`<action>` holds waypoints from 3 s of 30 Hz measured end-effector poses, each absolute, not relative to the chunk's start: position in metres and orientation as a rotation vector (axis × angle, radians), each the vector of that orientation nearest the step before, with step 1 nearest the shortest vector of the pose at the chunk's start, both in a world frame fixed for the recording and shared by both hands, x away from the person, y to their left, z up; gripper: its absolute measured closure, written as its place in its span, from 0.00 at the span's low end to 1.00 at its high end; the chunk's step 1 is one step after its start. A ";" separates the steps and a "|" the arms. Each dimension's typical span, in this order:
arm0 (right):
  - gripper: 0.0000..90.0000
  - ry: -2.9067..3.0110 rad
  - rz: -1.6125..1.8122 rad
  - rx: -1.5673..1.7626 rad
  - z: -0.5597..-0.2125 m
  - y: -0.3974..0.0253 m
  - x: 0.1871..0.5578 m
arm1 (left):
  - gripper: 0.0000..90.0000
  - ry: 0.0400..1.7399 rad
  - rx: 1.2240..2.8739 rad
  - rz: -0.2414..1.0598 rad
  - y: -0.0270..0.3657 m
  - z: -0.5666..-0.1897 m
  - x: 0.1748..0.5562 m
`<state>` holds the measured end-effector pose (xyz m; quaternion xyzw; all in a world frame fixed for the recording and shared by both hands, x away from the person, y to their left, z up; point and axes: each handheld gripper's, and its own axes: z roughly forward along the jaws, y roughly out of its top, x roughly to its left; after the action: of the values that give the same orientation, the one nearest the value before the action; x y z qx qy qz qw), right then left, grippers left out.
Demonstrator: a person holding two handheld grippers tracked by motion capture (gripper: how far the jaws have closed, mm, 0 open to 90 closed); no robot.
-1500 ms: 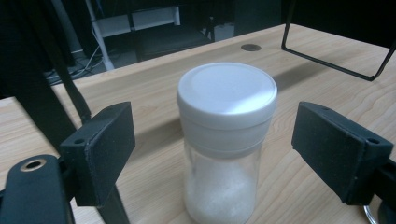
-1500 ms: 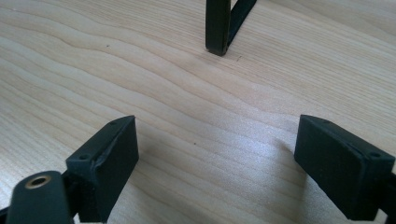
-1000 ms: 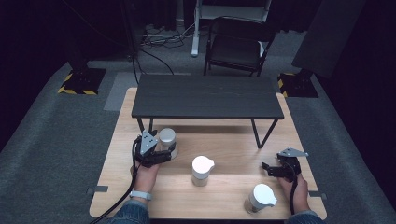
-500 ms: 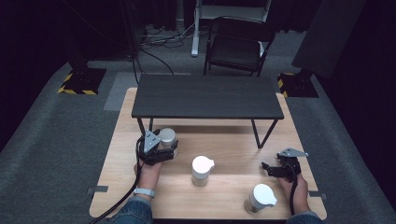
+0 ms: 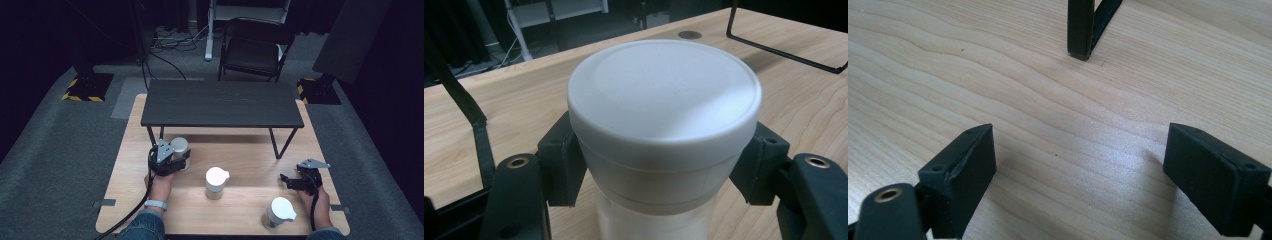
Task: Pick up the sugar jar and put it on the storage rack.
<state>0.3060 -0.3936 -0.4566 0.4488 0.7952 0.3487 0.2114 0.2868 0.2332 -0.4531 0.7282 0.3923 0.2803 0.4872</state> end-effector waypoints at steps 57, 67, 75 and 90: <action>0.15 2.249 0.983 1.193 -0.456 -0.396 0.307 | 0.38 0.892 1.803 0.676 0.210 -0.340 0.267; 0.15 2.248 0.982 1.193 -0.456 -0.396 0.306 | 0.38 0.876 1.765 0.675 0.207 -0.325 0.261; 0.15 2.247 0.982 1.192 -0.457 -0.396 0.306 | 0.38 0.856 1.752 0.675 0.208 -0.310 0.261; 0.15 2.244 0.978 1.186 -0.457 -0.396 0.304 | 0.38 0.815 1.737 0.704 0.206 -0.285 0.263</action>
<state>0.3039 -0.3956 -0.4568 0.4263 0.8067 0.3517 0.2092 0.2632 0.2058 -0.2845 0.7251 0.3402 0.2938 0.5217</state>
